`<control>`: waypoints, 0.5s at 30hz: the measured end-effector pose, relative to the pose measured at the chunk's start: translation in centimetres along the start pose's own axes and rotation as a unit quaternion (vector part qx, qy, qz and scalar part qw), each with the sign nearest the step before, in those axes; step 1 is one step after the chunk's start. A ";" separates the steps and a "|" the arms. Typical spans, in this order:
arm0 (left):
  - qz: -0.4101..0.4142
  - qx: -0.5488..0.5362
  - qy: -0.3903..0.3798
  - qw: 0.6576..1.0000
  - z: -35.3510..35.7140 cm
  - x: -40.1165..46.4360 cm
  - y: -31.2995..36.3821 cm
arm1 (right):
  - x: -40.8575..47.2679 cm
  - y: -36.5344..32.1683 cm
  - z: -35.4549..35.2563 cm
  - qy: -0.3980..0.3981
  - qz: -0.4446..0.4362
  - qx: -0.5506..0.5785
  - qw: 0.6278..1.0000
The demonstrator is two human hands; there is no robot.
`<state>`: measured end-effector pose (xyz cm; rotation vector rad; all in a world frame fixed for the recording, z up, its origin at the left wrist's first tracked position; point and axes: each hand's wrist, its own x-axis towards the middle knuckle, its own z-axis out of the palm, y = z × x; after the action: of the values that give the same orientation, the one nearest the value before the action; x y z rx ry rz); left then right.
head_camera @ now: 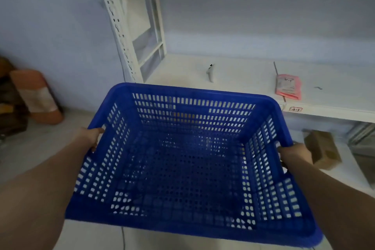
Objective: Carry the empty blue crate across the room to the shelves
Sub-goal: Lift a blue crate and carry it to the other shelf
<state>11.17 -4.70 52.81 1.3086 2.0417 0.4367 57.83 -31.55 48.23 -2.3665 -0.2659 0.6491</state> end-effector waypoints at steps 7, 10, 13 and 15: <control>0.012 0.006 -0.019 1.000 1.6 6.2 3.3 | 2.6 -3.6 3.0 -0.002 0.019 0.002 1.000; 0.015 0.006 -0.042 0.999 2.7 11.3 3.5 | 3.8 -4.0 4.6 0.014 0.041 0.011 0.999; 0.028 0.018 -0.051 0.998 3.6 13.2 4.6 | 4.2 -4.7 5.9 0.022 0.071 0.012 0.997; 0.049 0.021 -0.054 0.997 4.0 13.9 5.3 | 3.7 -5.6 6.7 0.030 0.081 0.012 0.996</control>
<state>13.63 9.76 48.17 1.4302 1.9136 0.3619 57.41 -22.30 46.05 -2.3963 -0.0382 0.6516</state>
